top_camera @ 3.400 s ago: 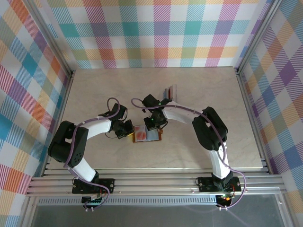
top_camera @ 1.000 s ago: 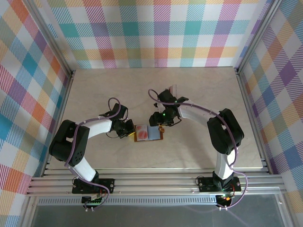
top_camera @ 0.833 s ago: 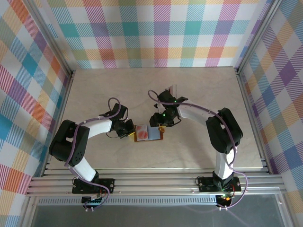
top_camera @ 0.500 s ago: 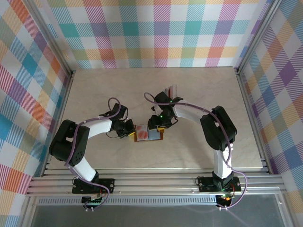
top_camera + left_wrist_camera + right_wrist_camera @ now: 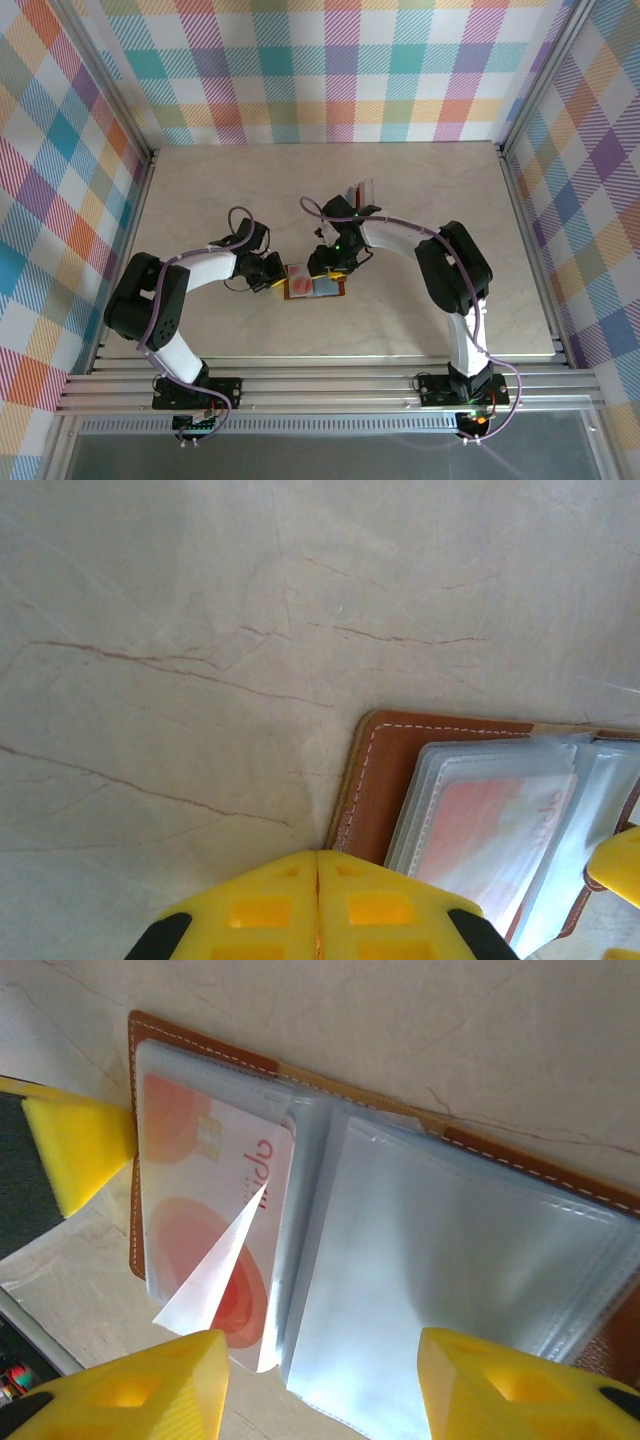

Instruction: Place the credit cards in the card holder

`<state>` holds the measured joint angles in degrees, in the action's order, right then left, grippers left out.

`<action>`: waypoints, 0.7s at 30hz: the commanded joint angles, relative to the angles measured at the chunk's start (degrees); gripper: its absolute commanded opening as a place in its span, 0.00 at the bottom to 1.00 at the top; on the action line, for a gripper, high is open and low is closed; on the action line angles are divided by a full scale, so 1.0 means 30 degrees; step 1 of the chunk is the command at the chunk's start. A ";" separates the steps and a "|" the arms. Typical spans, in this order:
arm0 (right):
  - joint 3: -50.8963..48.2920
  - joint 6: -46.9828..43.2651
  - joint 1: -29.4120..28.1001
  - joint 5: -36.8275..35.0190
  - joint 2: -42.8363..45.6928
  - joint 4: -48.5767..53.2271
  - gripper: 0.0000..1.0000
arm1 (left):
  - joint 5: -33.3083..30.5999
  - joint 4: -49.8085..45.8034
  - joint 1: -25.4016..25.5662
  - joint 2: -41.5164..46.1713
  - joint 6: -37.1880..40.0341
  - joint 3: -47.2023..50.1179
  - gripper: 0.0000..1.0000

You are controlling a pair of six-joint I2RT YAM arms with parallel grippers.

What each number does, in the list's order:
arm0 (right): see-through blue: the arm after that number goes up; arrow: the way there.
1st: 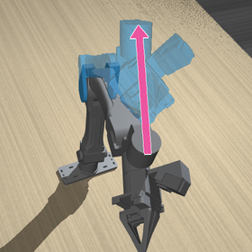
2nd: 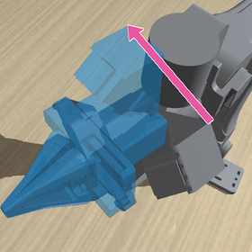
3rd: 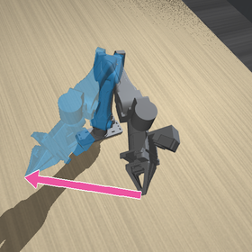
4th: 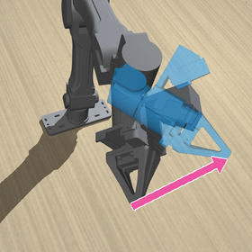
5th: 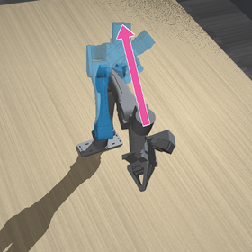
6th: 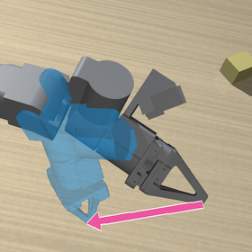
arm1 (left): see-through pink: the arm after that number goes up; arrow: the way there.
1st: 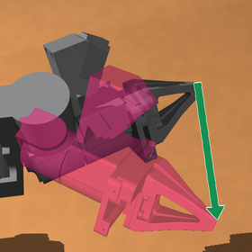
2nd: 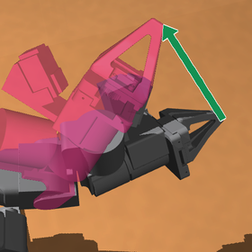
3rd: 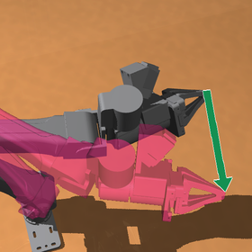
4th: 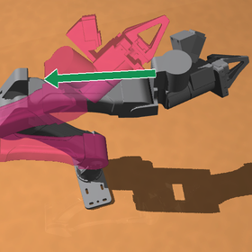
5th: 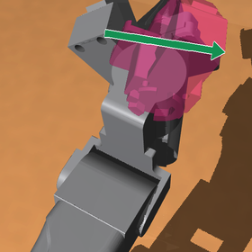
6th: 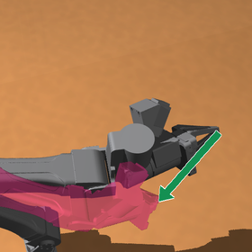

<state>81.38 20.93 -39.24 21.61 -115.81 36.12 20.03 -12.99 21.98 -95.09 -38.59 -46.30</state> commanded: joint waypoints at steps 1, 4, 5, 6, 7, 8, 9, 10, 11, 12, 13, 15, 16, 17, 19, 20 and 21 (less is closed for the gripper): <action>0.0298 -0.0252 -0.0102 -0.0390 0.0656 0.0029 0.52 | 0.0182 0.0420 0.0500 -0.1519 -0.0227 0.0580 0.08; 0.0119 -0.0435 -0.0132 -0.2187 0.1706 0.0205 0.53 | 0.0207 0.0425 0.0526 -0.1577 -0.0233 0.0532 0.08; 0.0089 -0.0498 -0.0131 -0.2579 0.1943 0.0257 0.53 | 0.0178 0.0435 0.0526 -0.1583 -0.0231 0.0537 0.08; 0.0082 -0.0573 -0.0133 -0.2981 0.2062 0.0304 0.53 | 0.0178 0.0420 0.0526 -0.1591 -0.0232 0.0524 0.08; 0.0109 -0.0643 -0.0117 -0.3402 0.2064 0.0416 0.54 | 0.0178 0.0406 0.0526 -0.1665 -0.0231 0.0523 0.08; 0.0223 -0.0702 -0.0131 -0.3648 0.1905 0.0549 0.54 | 0.0178 0.0420 0.0526 -0.1687 -0.0215 0.0512 0.08; 0.0418 -0.0759 -0.0132 -0.3826 0.1643 0.0725 0.54 | 0.0178 0.0434 0.0524 -0.1727 -0.0215 0.0516 0.08; 0.0586 -0.0822 -0.0124 -0.3729 0.1381 0.0792 0.55 | 0.0182 0.0435 0.0526 -0.1746 -0.0233 0.0520 0.08; 0.0683 -0.0822 -0.0131 -0.3563 0.1169 0.0767 0.55 | 0.0164 0.0435 0.0526 -0.1756 -0.0233 0.0509 0.08; 0.0809 -0.0851 -0.0159 -0.3468 0.0931 0.0754 0.55 | 0.0195 0.0435 0.0511 -0.1759 -0.0233 0.0501 0.08; 0.0968 -0.0907 -0.0184 -0.3482 0.0708 0.0786 0.55 | 0.0178 0.0435 0.0526 -0.1774 -0.0216 0.0488 0.08; 0.1182 -0.0995 -0.0218 -0.3677 0.0339 0.0874 0.55 | 0.0178 0.0435 0.0526 -0.1766 -0.0211 0.0475 0.08; 0.1264 -0.1056 -0.0219 -0.3646 0.0136 0.0883 0.55 | 0.0185 0.0435 0.0526 -0.1790 -0.0211 0.0470 0.08; 0.1304 -0.1085 -0.0234 -0.3524 -0.0012 0.0869 0.55 | 0.0173 0.0435 0.0526 -0.1788 -0.0218 0.0482 0.08; 0.1449 -0.1135 -0.0280 -0.3310 -0.0341 0.0908 0.55 | 0.0207 0.0438 0.0511 -0.1804 -0.0225 0.0495 0.08; 0.1494 -0.1215 -0.0348 -0.3346 -0.0447 0.0933 0.55 | 0.0207 0.0450 0.0526 -0.1811 -0.0211 0.0510 0.08; 0.1627 -0.1255 -0.0420 -0.3516 -0.0576 0.1141 0.55 | 0.0215 0.0464 0.0526 -0.1843 -0.0216 0.0498 0.08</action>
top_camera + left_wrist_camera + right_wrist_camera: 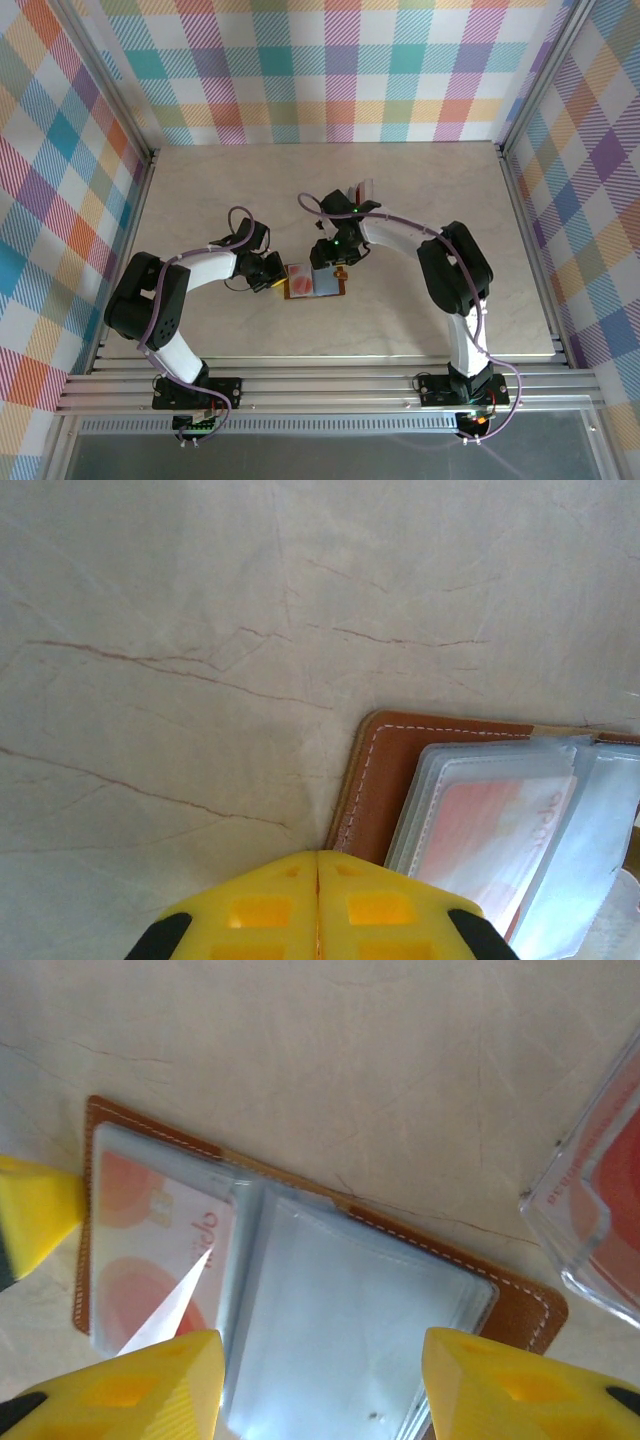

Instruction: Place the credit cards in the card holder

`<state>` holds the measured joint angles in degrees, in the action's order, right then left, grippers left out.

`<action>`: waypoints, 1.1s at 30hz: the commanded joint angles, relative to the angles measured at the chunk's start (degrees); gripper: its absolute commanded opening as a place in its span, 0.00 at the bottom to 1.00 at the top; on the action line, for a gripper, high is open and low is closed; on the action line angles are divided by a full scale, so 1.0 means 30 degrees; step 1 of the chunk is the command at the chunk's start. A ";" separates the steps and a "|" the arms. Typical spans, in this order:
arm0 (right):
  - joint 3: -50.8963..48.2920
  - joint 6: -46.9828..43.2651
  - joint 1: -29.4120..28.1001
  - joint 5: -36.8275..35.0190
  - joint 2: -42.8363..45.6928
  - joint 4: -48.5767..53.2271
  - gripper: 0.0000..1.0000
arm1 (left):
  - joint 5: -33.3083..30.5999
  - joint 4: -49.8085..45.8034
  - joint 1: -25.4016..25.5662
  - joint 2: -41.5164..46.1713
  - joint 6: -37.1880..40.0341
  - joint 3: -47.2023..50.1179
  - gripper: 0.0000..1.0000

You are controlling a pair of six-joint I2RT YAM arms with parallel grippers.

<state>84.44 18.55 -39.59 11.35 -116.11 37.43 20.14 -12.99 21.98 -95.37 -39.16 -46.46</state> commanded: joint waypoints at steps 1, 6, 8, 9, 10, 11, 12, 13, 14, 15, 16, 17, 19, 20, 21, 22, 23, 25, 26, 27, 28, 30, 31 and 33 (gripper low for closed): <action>0.0697 -0.0497 -0.0359 -0.0237 -0.0624 0.0858 0.55 | 0.0186 0.0479 0.0526 -0.1742 -0.0059 0.0558 0.08; 0.1053 -0.0689 -0.0556 0.0396 -0.1119 0.1389 0.54 | 0.0172 0.0491 0.0555 -0.1750 -0.0074 0.0568 0.08; 0.1090 -0.0658 -0.0564 0.1382 -0.1219 0.1270 0.54 | 0.0134 0.0519 0.0599 -0.1823 -0.0144 0.0557 0.08; 0.1090 -0.0623 -0.0546 0.1997 -0.1211 0.1103 0.54 | 0.0143 0.0550 0.0636 -0.1887 -0.0188 0.0546 0.08; 0.1061 -0.0510 -0.0516 0.2530 -0.1183 0.0922 0.54 | 0.0181 0.0580 0.0661 -0.1974 -0.0206 0.0556 0.08; 0.1006 -0.0402 -0.0459 0.2949 -0.1126 0.0747 0.53 | 0.0173 0.0604 0.0698 -0.2016 -0.0234 0.0541 0.08; 0.0929 -0.0309 -0.0391 0.3537 -0.1092 0.0508 0.53 | 0.0177 0.0611 0.0724 -0.2092 -0.0275 0.0540 0.08; 0.0789 -0.0118 -0.0314 0.4110 -0.1015 0.0207 0.53 | 0.0171 0.0639 0.0757 -0.2135 -0.0292 0.0516 0.08; 0.0672 0.0025 -0.0254 0.4588 -0.0952 -0.0055 0.53 | 0.0188 0.0645 0.0786 -0.2180 -0.0304 0.0512 0.08; 0.0553 0.0179 -0.0175 0.5214 -0.0935 -0.0284 0.53 | 0.0171 0.0669 0.0810 -0.2250 -0.0323 0.0487 0.08; 0.0412 0.0352 -0.0118 0.5719 -0.0891 -0.0534 0.53 | 0.0172 0.0669 0.0841 -0.2293 -0.0318 0.0460 0.08; 0.0276 0.0490 -0.0051 0.6123 -0.0862 -0.0762 0.53 | 0.0164 0.0669 0.0848 -0.2361 -0.0318 0.0456 0.08; -0.0114 0.0882 0.0040 0.6824 -0.0675 -0.1217 0.55 | 0.0171 0.0640 0.0872 -0.2426 -0.0329 0.0442 0.08; -0.0335 0.0999 0.0033 0.6929 -0.0565 -0.1370 0.56 | 0.0171 0.0667 0.0873 -0.2424 -0.0365 0.0415 0.08; -0.0648 0.1147 0.0014 0.7043 -0.0321 -0.1587 0.56 | 0.0168 0.0669 0.0877 -0.2464 -0.0349 0.0412 0.08; -0.1023 0.1320 0.0014 0.7164 -0.0063 -0.1849 0.57 | 0.0173 0.0645 0.0877 -0.2485 -0.0351 0.0400 0.08; -0.1342 0.1464 0.0014 0.7200 0.0147 -0.2053 0.57 | 0.0171 0.0640 0.0877 -0.2486 -0.0338 0.0418 0.07; -0.2053 0.1860 0.0014 0.7368 0.0534 -0.2649 0.57 | 0.0171 0.0638 0.0877 -0.2487 -0.0357 0.0374 0.08; -0.2348 0.2039 0.0014 0.7571 0.0638 -0.2930 0.58 | 0.0156 0.0640 0.0870 -0.2484 -0.0340 0.0370 0.07; -0.2598 0.2207 -0.0014 0.7787 0.0699 -0.3197 0.58 | 0.0142 0.0640 0.0877 -0.2486 -0.0362 0.0373 0.08; -0.2815 0.2346 -0.0051 0.7985 0.0734 -0.3403 0.58 | 0.0142 0.0640 0.0870 -0.2486 -0.0363 0.0378 0.08; -0.3138 0.2535 -0.0132 0.8100 0.0820 -0.3860 0.58 | 0.0142 0.0647 0.0863 -0.2516 -0.0337 0.0369 0.07; -0.3214 0.2696 -0.0150 0.8206 0.0802 -0.4140 0.58 | 0.0153 0.0669 0.0877 -0.2545 -0.0339 0.0368 0.08; -0.3093 0.2968 -0.0162 0.8855 0.0766 -0.4506 0.58 | 0.0171 0.0675 0.0877 -0.2576 -0.0352 0.0385 0.08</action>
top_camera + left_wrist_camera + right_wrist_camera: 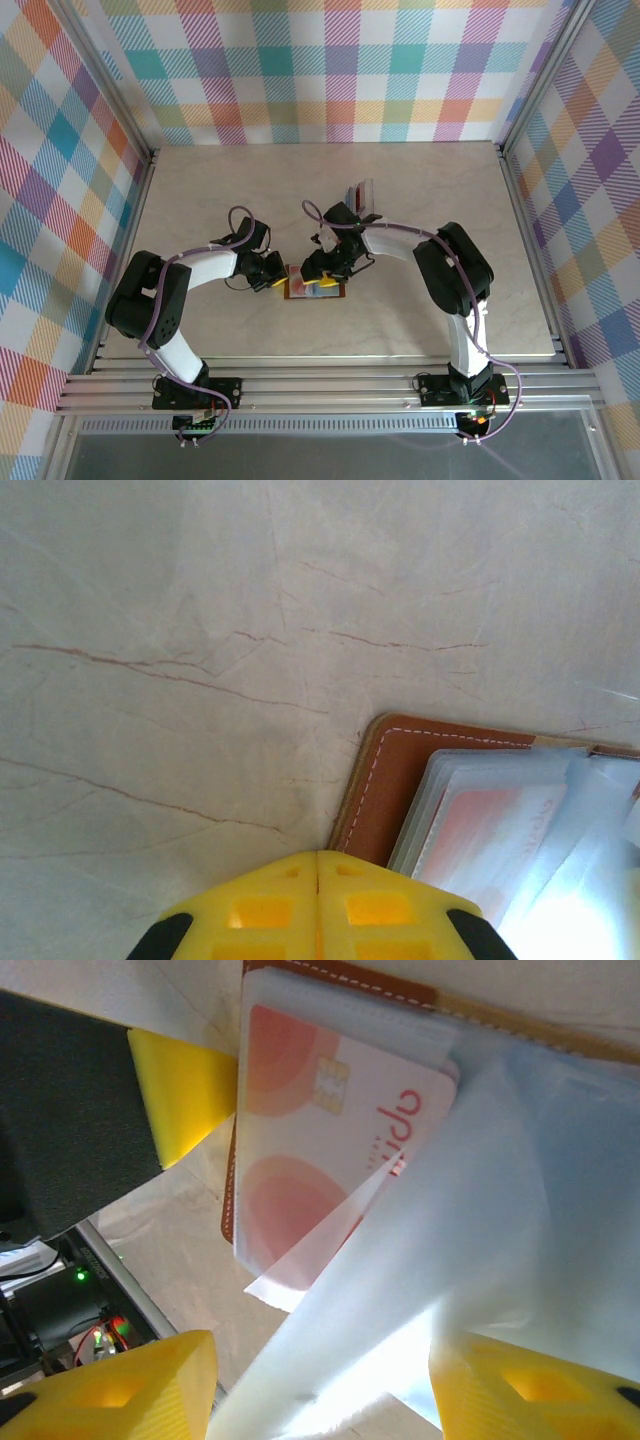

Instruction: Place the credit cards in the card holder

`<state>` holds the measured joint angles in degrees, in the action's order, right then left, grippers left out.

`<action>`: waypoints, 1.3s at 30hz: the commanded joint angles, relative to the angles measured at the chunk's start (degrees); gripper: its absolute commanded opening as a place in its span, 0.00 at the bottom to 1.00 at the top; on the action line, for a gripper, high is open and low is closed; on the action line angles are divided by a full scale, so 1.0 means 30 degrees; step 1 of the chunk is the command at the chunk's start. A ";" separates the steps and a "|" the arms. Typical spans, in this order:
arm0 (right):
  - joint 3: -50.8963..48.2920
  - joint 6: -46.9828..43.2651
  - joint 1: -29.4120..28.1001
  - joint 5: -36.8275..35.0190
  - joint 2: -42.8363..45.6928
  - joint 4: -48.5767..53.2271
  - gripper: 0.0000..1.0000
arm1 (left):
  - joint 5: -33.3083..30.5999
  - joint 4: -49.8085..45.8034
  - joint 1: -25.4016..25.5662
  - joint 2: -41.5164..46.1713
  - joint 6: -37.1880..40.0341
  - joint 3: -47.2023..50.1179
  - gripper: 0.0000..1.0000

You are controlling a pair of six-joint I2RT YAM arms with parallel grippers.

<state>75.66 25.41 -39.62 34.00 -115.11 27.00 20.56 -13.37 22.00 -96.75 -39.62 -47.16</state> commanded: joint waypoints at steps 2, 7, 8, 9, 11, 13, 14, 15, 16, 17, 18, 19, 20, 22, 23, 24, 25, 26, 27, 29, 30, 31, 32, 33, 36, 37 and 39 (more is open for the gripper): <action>-0.0203 0.0929 -0.0208 0.1863 0.0610 -0.1347 0.59 | 0.0052 0.0793 0.0863 -0.2130 -0.0207 0.0603 0.07; 0.0035 0.1044 -0.0293 0.0709 0.0878 -0.1062 0.62 | 0.0099 0.0822 0.0854 -0.2057 -0.0240 0.0645 0.07; 0.0168 0.1023 -0.0299 0.0490 0.0801 -0.0957 0.62 | 0.0121 0.0822 0.0870 -0.2056 -0.0241 0.0631 0.07; 0.0331 0.0970 -0.0294 0.0374 0.0700 -0.0913 0.62 | 0.0148 0.0822 0.0870 -0.2046 -0.0242 0.0623 0.07; 0.0472 0.1022 -0.0301 0.0372 0.0687 -0.1175 0.62 | 0.0288 0.0866 0.0870 -0.2026 -0.0231 0.0648 0.07; 0.0583 0.1094 -0.0359 0.0512 0.0666 -0.1656 0.62 | 0.0618 0.0992 0.0826 -0.2056 -0.0292 0.0664 0.07; 0.0646 0.1152 -0.0387 0.0628 0.0639 -0.1908 0.62 | 0.0793 0.1099 0.0770 -0.2082 -0.0339 0.0686 0.07; 0.0759 0.1245 -0.0410 0.0846 0.0514 -0.2200 0.62 | 0.0973 0.1249 0.0699 -0.2060 -0.0413 0.0784 0.07; 0.0893 0.1324 -0.0418 0.1014 0.0314 -0.2381 0.62 | 0.1143 0.1369 0.0610 -0.2029 -0.0436 0.0836 0.07; 0.0962 0.1462 -0.0418 0.1158 0.0145 -0.2578 0.62 | 0.1245 0.1422 0.0579 -0.1957 -0.0449 0.0907 0.08; 0.0927 0.1657 -0.0418 0.1536 -0.0053 -0.2984 0.62 | 0.1366 0.1488 0.0468 -0.1798 -0.0473 0.0972 0.09; 0.0806 0.1865 -0.0446 0.1873 -0.0214 -0.3391 0.62 | 0.1640 0.1635 0.0339 -0.1688 -0.0503 0.1079 0.11; 0.0731 0.2030 -0.0447 0.2056 -0.0320 -0.3695 0.62 | 0.1865 0.1796 0.0168 -0.1600 -0.0590 0.1190 0.13; 0.0541 0.2193 -0.0518 0.2173 -0.0310 -0.4187 0.63 | 0.2176 0.2135 -0.0134 -0.1316 -0.0695 0.1485 0.15; 0.0518 0.2194 -0.0556 0.2241 -0.0262 -0.4325 0.63 | 0.2229 0.2201 -0.0181 -0.1239 -0.0717 0.1509 0.15; 0.0532 0.2194 -0.0619 0.2317 -0.0270 -0.4346 0.63 | 0.2367 0.2299 -0.0239 -0.1180 -0.0762 0.1584 0.15; 0.0576 0.2191 -0.0623 0.2274 -0.0351 -0.4300 0.64 | 0.2502 0.2487 -0.0309 -0.1052 -0.0842 0.1677 0.15; 0.0613 0.2194 -0.0623 0.2253 -0.0429 -0.4262 0.64 | 0.2617 0.2570 -0.0381 -0.0923 -0.0927 0.1741 0.15; 0.0646 0.2167 -0.0623 0.2311 -0.0581 -0.4231 0.64 | 0.2718 0.2687 -0.0511 -0.0763 -0.0965 0.1855 0.15; 0.0795 0.2245 -0.0623 0.2610 -0.0994 -0.4250 0.64 | 0.2707 0.2835 -0.0759 -0.0260 -0.1003 0.2109 0.17; 0.0870 0.2324 -0.0651 0.2845 -0.1236 -0.4283 0.65 | 0.2642 0.2818 -0.0820 0.0020 -0.1005 0.2186 0.17; 0.0922 0.2391 -0.0652 0.2968 -0.1401 -0.4340 0.65 | 0.2637 0.2842 -0.0883 0.0240 -0.0998 0.2268 0.18; 0.0923 0.2428 -0.0692 0.3036 -0.1462 -0.4427 0.65 | 0.2661 0.2934 -0.0938 0.0445 -0.1028 0.2343 0.19; 0.0942 0.2451 -0.0682 0.3036 -0.1524 -0.4484 0.65 | 0.2770 0.3058 -0.0972 0.0585 -0.1049 0.2403 0.20; 0.0934 0.2487 -0.0683 0.3066 -0.1545 -0.4511 0.65 | 0.2896 0.3310 -0.0975 0.0889 -0.1080 0.2506 0.20; 0.0916 0.2487 -0.0692 0.3057 -0.1565 -0.4488 0.66 | 0.3016 0.3467 -0.0976 0.1001 -0.1122 0.2592 0.21; 0.0943 0.2531 -0.0695 0.3080 -0.1721 -0.4489 0.66 | 0.3202 0.3825 -0.0976 0.1195 -0.1208 0.2704 0.21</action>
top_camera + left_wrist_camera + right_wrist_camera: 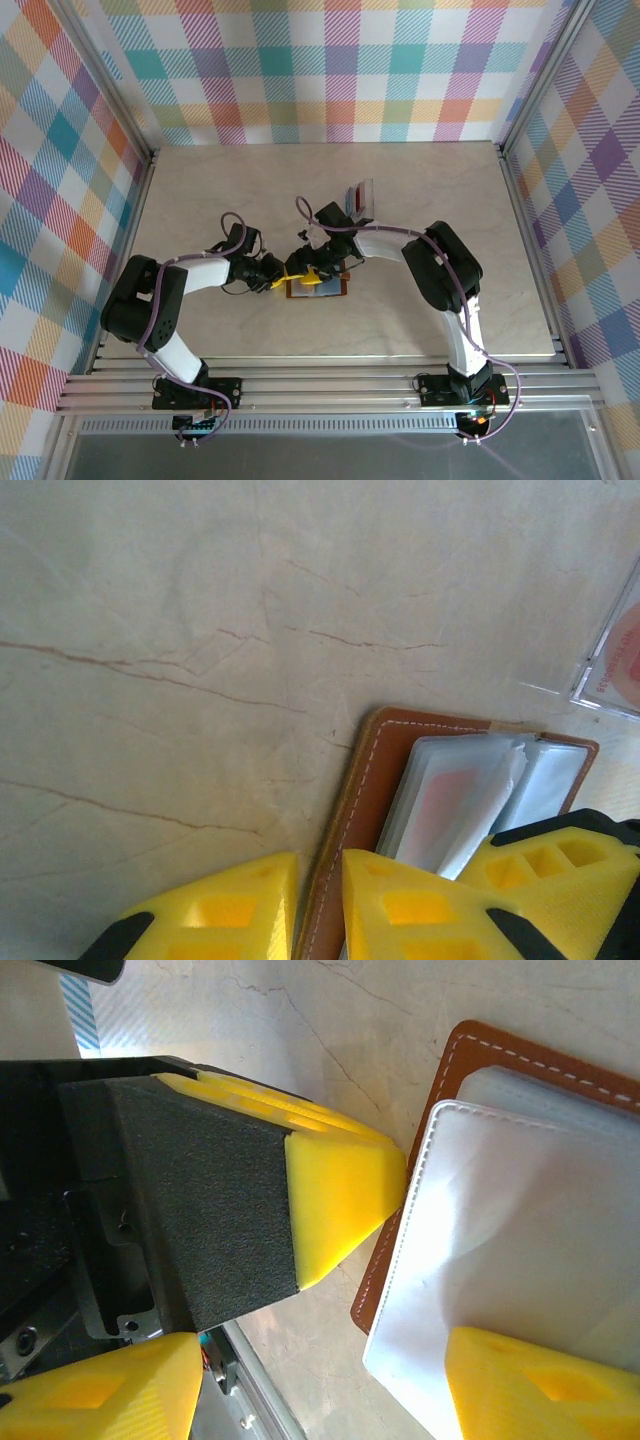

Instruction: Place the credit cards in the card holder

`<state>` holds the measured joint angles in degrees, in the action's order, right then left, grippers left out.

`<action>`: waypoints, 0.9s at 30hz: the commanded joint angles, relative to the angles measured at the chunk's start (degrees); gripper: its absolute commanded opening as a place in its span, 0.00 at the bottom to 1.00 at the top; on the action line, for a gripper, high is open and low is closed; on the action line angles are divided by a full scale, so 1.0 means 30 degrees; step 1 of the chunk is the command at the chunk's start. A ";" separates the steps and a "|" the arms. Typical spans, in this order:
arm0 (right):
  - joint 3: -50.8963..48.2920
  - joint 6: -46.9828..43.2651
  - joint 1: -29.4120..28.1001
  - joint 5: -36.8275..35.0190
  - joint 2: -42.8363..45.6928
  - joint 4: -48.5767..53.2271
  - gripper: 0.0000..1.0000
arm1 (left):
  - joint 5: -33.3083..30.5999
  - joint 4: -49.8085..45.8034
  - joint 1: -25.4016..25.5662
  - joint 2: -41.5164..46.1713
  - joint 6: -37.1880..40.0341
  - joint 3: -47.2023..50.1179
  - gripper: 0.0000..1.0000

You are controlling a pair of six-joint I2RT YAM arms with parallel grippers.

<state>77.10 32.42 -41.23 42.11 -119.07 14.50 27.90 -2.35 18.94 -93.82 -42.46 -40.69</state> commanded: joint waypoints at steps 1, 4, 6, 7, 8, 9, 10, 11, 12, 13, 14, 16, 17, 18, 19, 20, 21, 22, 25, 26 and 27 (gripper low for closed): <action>0.0459 0.0250 -0.0170 0.0518 -0.0488 -0.0373 0.66 | 0.0925 0.0433 0.0044 0.0302 -0.0364 0.0635 0.21; 0.0491 0.0295 -0.0143 0.0700 -0.0645 -0.0357 0.67 | 0.1363 0.1260 0.0044 0.0615 -0.0616 0.0898 0.18; 0.0491 0.0310 -0.0146 0.0726 -0.0709 -0.0395 0.67 | 0.1255 0.1203 0.0044 0.1114 -0.0614 0.0995 0.12; 0.0491 0.0339 -0.0143 0.0790 -0.0724 -0.0427 0.67 | 0.1120 0.1185 0.0044 0.1483 -0.0613 0.1081 0.07; 0.0506 0.0376 -0.0152 0.0880 -0.0724 -0.0465 0.67 | 0.0962 0.1053 0.0019 0.1830 -0.0540 0.1107 0.04; 0.0470 0.0441 -0.0145 0.0968 -0.0744 -0.0569 0.67 | 0.0790 0.0942 0.0000 0.2232 -0.0481 0.1175 0.01; 0.0438 0.0528 -0.0142 0.1134 -0.0742 -0.0694 0.67 | 0.0710 0.1053 -0.0042 0.2599 -0.0494 0.1277 0.00; 0.0407 0.0611 -0.0157 0.1281 -0.0768 -0.0818 0.67 | 0.0663 0.1200 -0.0042 0.2888 -0.0481 0.1393 0.00; 0.0375 0.0659 -0.0142 0.1442 -0.0770 -0.0929 0.69 | 0.0690 0.1338 -0.0043 0.3089 -0.0503 0.1487 0.00; 0.0303 0.0746 -0.0141 0.1580 -0.0752 -0.1070 0.70 | 0.0735 0.1466 -0.0043 0.3241 -0.0531 0.1520 0.00; 0.0244 0.0818 -0.0131 0.1681 -0.0707 -0.1228 0.70 | 0.0748 0.1533 -0.0043 0.3313 -0.0566 0.1550 0.00; 0.0070 0.1087 -0.0062 0.2012 -0.0655 -0.1633 0.72 | 0.0795 0.1684 -0.0043 0.3362 -0.0628 0.1622 0.00; -0.0019 0.1245 -0.0033 0.2167 -0.0610 -0.1853 0.72 | 0.0905 0.1985 -0.0043 0.3370 -0.0777 0.1714 0.00; -0.0090 0.1344 -0.0011 0.2288 -0.0567 -0.2003 0.73 | 0.1078 0.2593 -0.0043 0.3300 -0.0993 0.1887 0.00; -0.0123 0.1379 -0.0025 0.2391 -0.0532 -0.2065 0.74 | 0.1276 0.3134 -0.0043 0.3168 -0.1171 0.2007 0.00; -0.0146 0.1372 -0.0003 0.2479 -0.0521 -0.2082 0.75 | 0.1448 0.3683 -0.0043 0.3070 -0.1363 0.2126 0.00; -0.0181 0.1427 0.0004 0.2533 -0.0565 -0.2182 0.76 | 0.1667 0.4331 -0.0022 0.2964 -0.1636 0.2269 0.00; -0.0211 0.1557 0.0019 0.2705 -0.0660 -0.2349 0.77 | 0.1862 0.4901 0.0013 0.2901 -0.1797 0.2361 0.00; -0.0325 0.1970 0.0093 0.3165 -0.0956 -0.2860 0.77 | 0.2066 0.5827 0.0204 0.2753 -0.1942 0.2460 0.00; -0.0358 0.2006 0.0120 0.3232 -0.1012 -0.2929 0.77 | 0.2097 0.6024 0.0248 0.2646 -0.1985 0.2460 0.00; -0.0380 0.2014 0.0121 0.3224 -0.1017 -0.2937 0.77 | 0.2139 0.6270 0.0300 0.2580 -0.2010 0.2509 0.00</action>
<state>76.82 37.15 -40.16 49.82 -120.46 8.78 30.20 9.08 18.92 -85.56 -47.16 -33.10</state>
